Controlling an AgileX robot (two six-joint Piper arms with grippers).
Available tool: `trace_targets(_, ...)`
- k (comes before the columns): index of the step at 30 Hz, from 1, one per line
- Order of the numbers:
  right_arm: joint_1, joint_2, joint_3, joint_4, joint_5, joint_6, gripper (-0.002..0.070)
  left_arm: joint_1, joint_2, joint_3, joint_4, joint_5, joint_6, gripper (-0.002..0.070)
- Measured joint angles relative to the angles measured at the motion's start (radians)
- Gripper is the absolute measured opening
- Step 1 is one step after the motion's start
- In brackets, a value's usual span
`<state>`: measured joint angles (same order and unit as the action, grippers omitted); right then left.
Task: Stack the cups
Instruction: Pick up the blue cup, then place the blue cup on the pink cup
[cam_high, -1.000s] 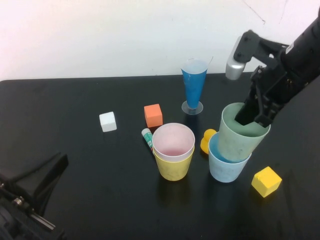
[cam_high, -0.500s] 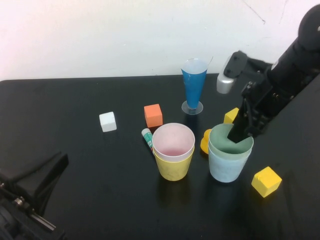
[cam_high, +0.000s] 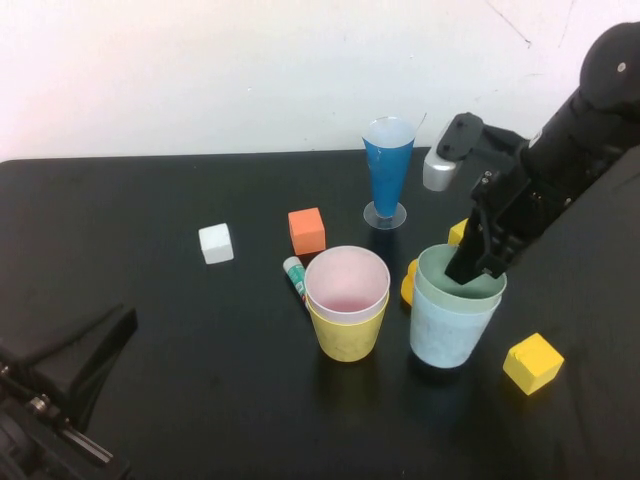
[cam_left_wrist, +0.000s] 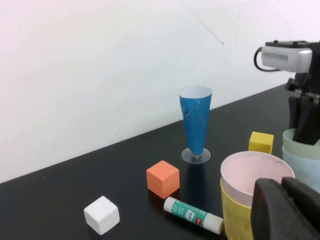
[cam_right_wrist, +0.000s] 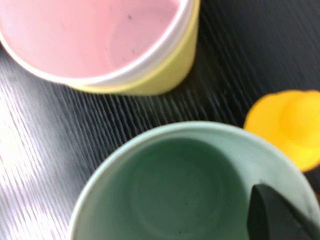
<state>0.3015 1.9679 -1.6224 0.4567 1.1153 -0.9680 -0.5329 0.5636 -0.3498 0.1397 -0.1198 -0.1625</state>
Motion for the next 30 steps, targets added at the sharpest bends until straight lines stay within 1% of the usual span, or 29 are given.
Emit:
trace_targets(4,0.0,0.0,-0.09,-0.065,0.068,0.025,0.0048,0.0,0.0,0.0,0.0,0.0,0.0,0.0001)
trace_targets(6,0.0,0.0,-0.17,-0.093,0.096,0.06,0.0048,0.0,0.0,0.0,0.0,-0.001,0.002,0.0001)
trace_targets(10,0.005,0.0,-0.347,-0.093,0.11,0.138,0.0048,0.0,0.0,0.0,0.0,-0.005,0.004,0.0001)
trace_targets(14,0.075,-0.005,-0.475,-0.079,0.11,0.18,0.0047,0.0,0.0,0.0,0.0,-0.009,0.004,0.0001)
trace_targets(18,0.212,-0.002,-0.501,-0.116,0.122,0.185,0.0046,0.0,0.0,0.0,0.0,-0.016,0.004,0.0001)
trace_targets(21,0.284,0.029,-0.501,-0.175,0.13,0.192,0.0046,0.0,0.0,0.0,0.0,-0.018,0.004,0.0001)
trace_targets(24,0.305,0.076,-0.501,-0.212,0.13,0.208,0.0046,0.0,0.0,0.0,0.0,-0.022,0.004,0.0001)
trace_targets(30,0.305,0.127,-0.501,-0.242,0.13,0.216,0.0041,0.0,0.0,0.0,0.0,-0.022,0.004,0.0001)
